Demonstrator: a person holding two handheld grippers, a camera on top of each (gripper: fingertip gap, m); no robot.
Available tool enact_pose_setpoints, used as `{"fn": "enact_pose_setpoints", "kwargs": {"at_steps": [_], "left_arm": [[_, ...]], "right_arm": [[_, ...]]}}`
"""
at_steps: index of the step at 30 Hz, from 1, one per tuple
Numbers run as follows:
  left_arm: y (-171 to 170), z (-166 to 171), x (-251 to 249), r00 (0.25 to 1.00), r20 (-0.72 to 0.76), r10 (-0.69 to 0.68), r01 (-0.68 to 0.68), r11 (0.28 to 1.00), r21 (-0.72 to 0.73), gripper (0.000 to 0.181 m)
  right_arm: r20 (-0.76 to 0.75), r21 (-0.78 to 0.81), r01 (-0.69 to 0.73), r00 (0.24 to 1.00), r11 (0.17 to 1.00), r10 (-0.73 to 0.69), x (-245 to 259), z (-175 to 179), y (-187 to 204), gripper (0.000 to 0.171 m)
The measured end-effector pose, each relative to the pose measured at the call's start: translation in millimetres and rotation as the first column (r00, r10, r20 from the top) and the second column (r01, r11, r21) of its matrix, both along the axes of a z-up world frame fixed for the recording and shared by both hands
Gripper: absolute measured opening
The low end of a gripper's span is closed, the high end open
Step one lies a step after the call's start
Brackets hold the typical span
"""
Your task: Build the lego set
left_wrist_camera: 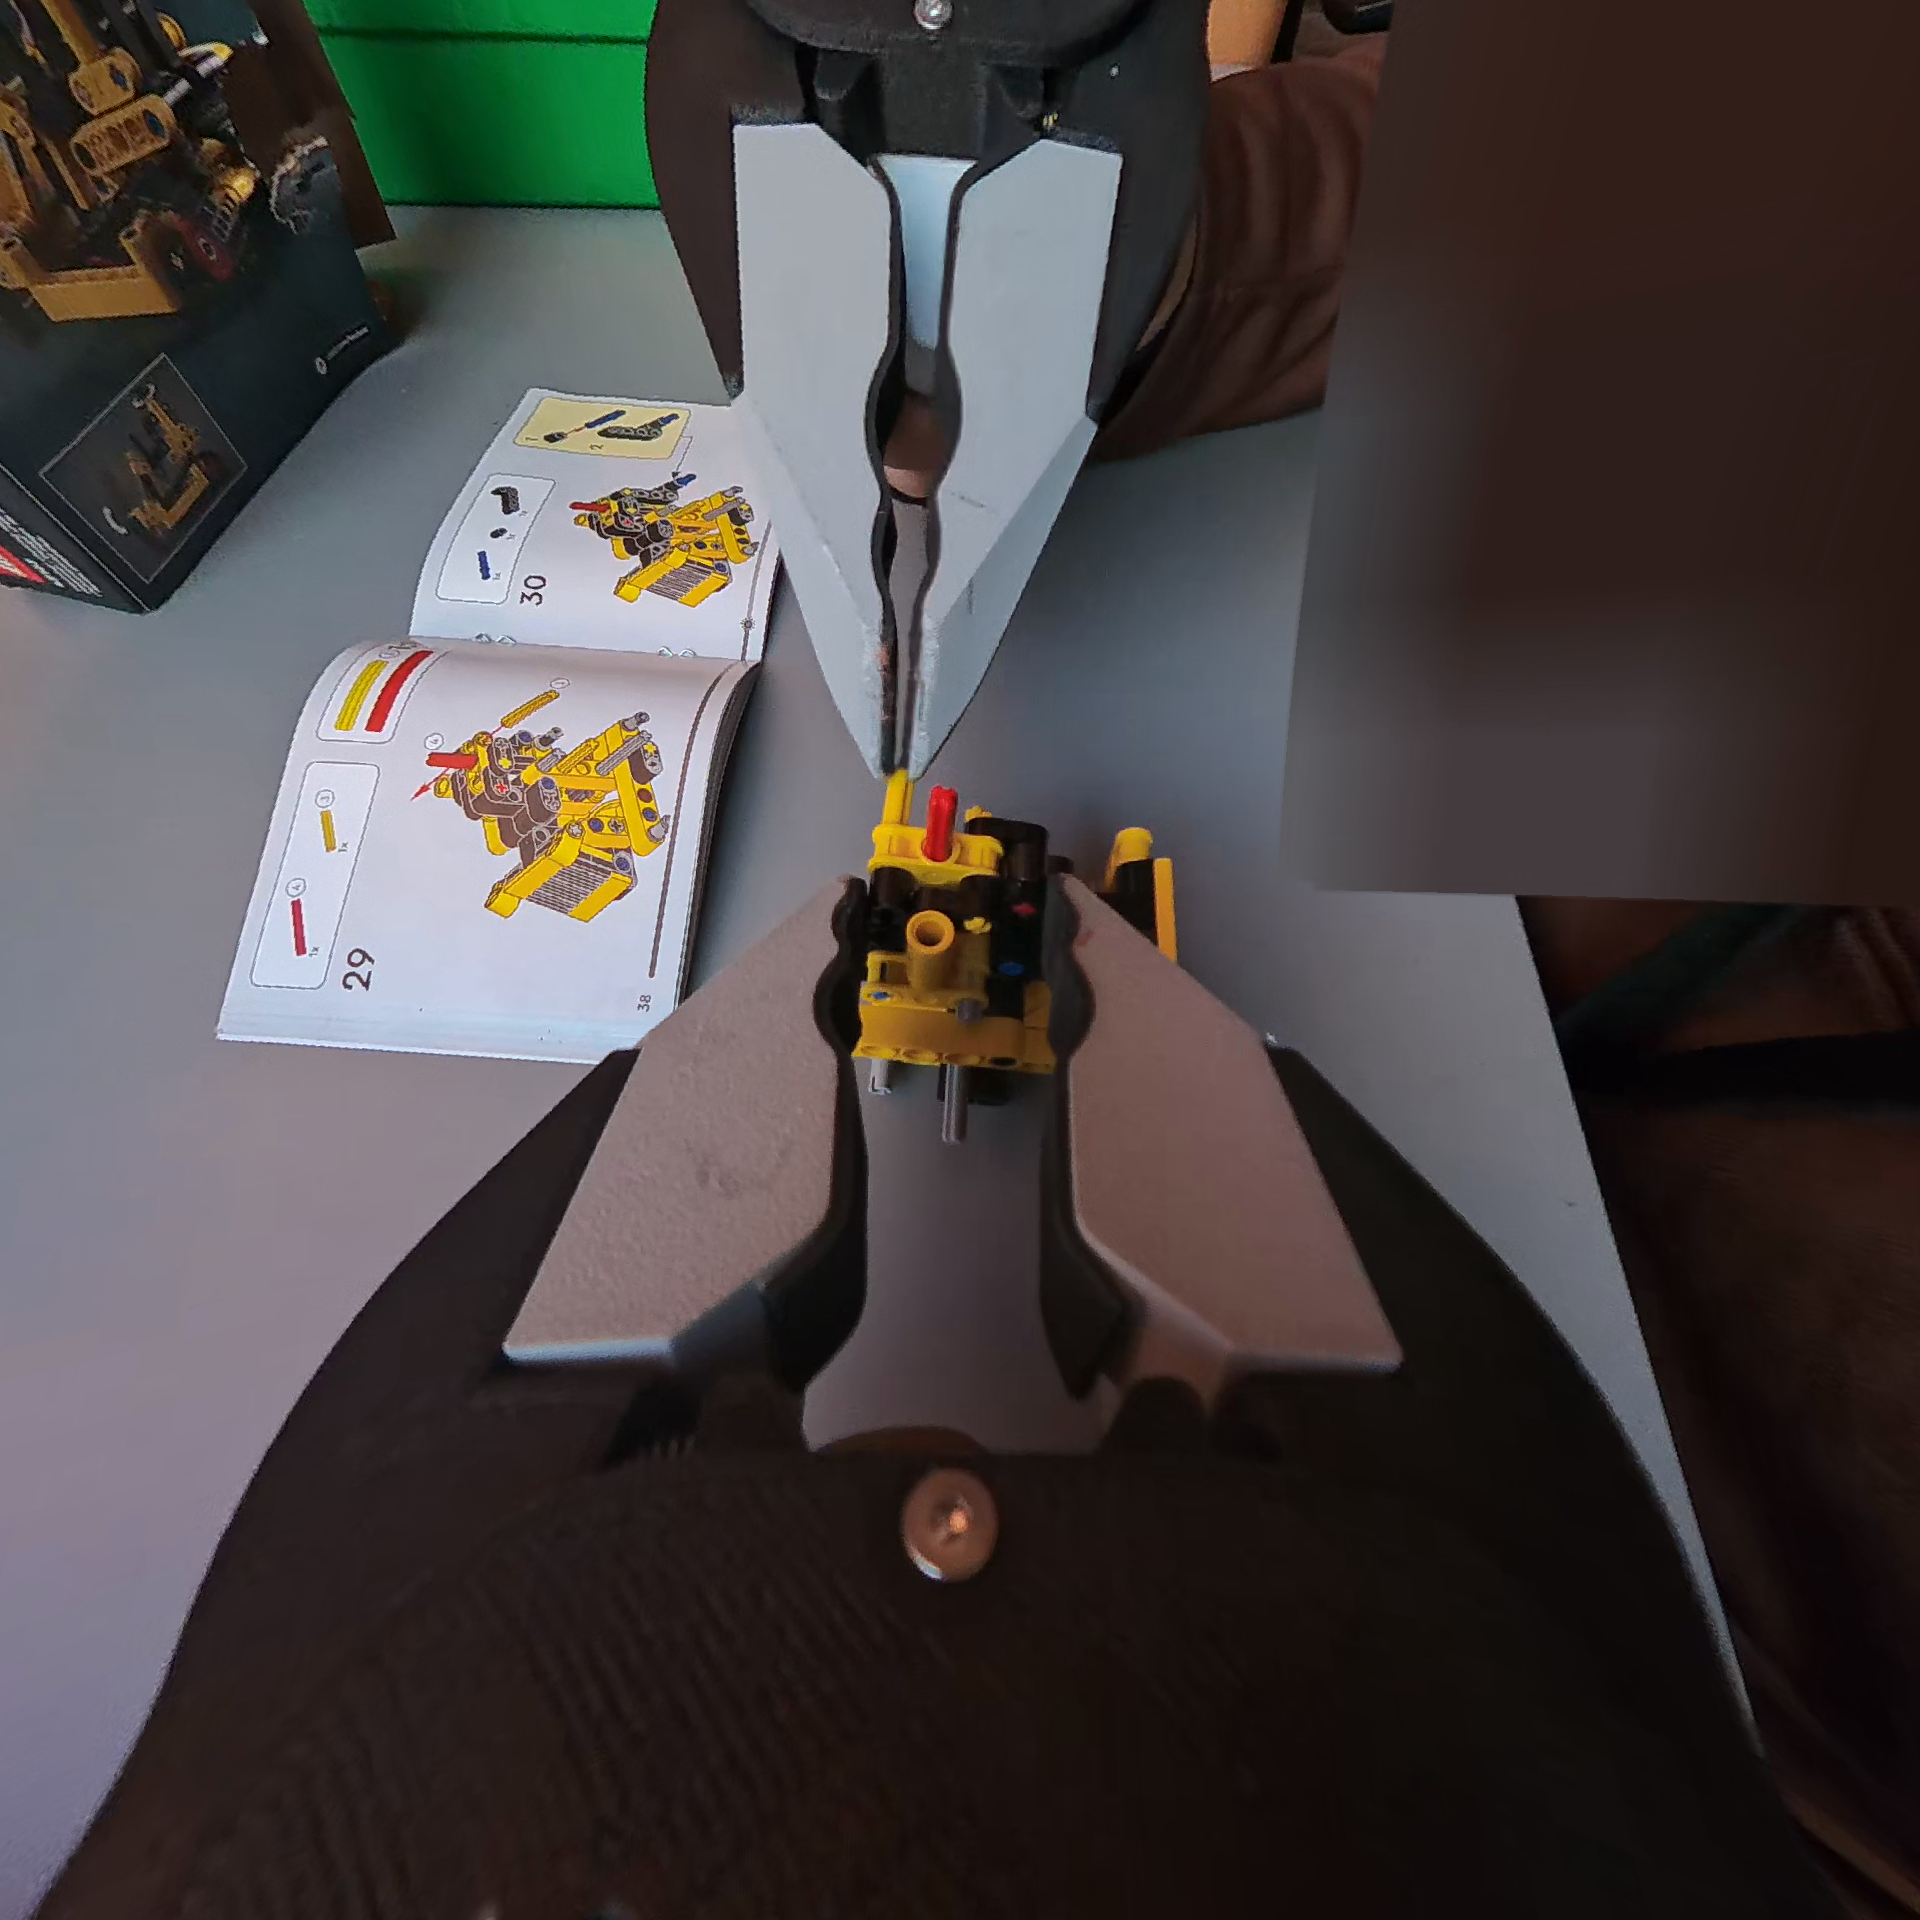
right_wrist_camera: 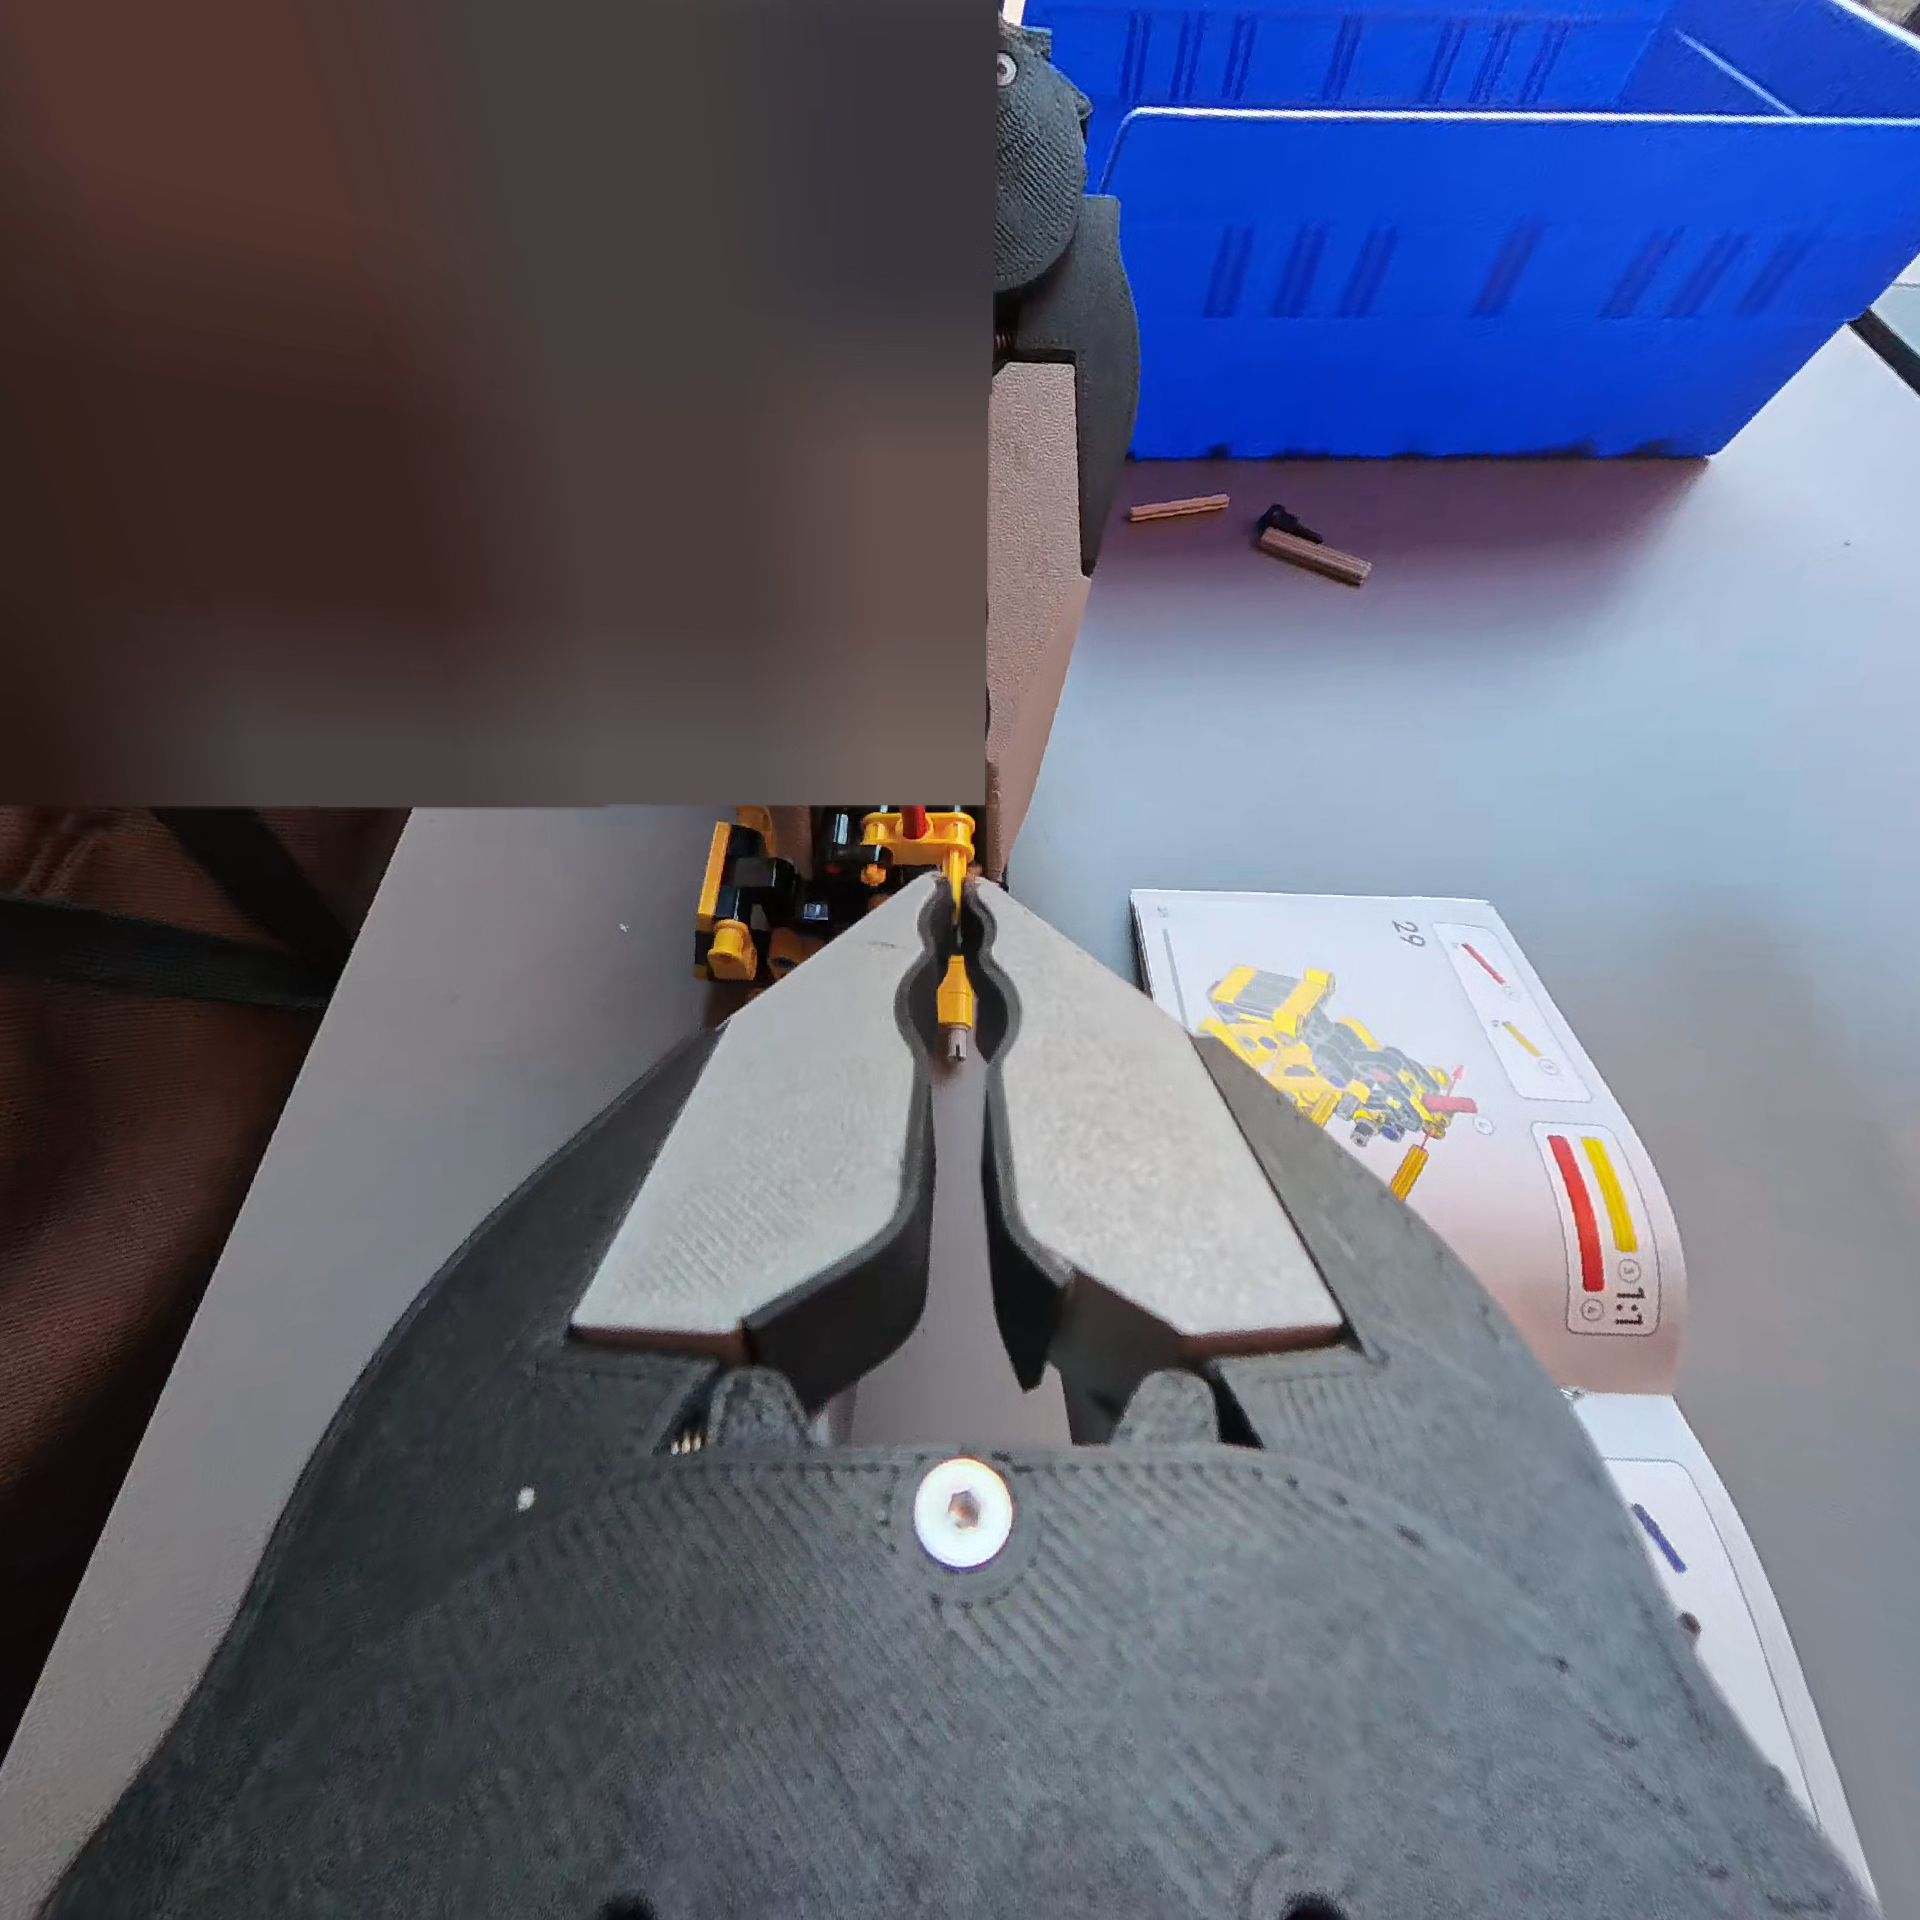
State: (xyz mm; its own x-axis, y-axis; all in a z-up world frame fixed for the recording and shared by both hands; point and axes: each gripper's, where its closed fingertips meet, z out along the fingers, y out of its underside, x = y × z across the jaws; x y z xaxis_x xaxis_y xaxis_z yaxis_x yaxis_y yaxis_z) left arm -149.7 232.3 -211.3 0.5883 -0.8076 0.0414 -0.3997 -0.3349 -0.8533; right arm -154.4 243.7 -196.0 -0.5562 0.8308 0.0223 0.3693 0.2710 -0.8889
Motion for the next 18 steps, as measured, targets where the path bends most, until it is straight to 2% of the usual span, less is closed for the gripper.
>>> {"fn": "enact_pose_setpoints", "kwargs": {"at_steps": [3, 8, 11, 14, 18], "left_arm": [[0, 0, 0, 1.000, 0.001, 0.000, 0.000, 1.000, 0.002, 0.031], [0, 0, 1, 1.000, 0.016, 0.003, -0.003, 1.000, -0.005, 0.031], [0, 0, 1, 1.000, 0.028, 0.009, -0.009, 1.000, -0.002, 0.031], [-1, 0, -1, 0.999, 0.039, 0.017, -0.017, 1.000, 0.003, 0.031], [0, 0, -5, 0.998, 0.040, 0.041, -0.041, 0.999, 0.005, 0.036]], "right_arm": [[0.010, -0.008, -0.012, 1.000, 1.000, 0.012, 2, -1, -1, 0.008], [0.012, 0.019, 0.000, 1.000, 1.000, 0.000, -1, -5, -1, 0.001], [-0.010, 0.026, 0.008, 1.000, 1.000, -0.008, 4, -1, 2, 0.012], [-0.111, 0.032, 0.026, 0.994, 0.999, -0.022, 19, 16, 10, 0.027], [-0.314, -0.012, 0.161, 0.936, 0.987, -0.157, 50, 44, 36, 0.028]]}}
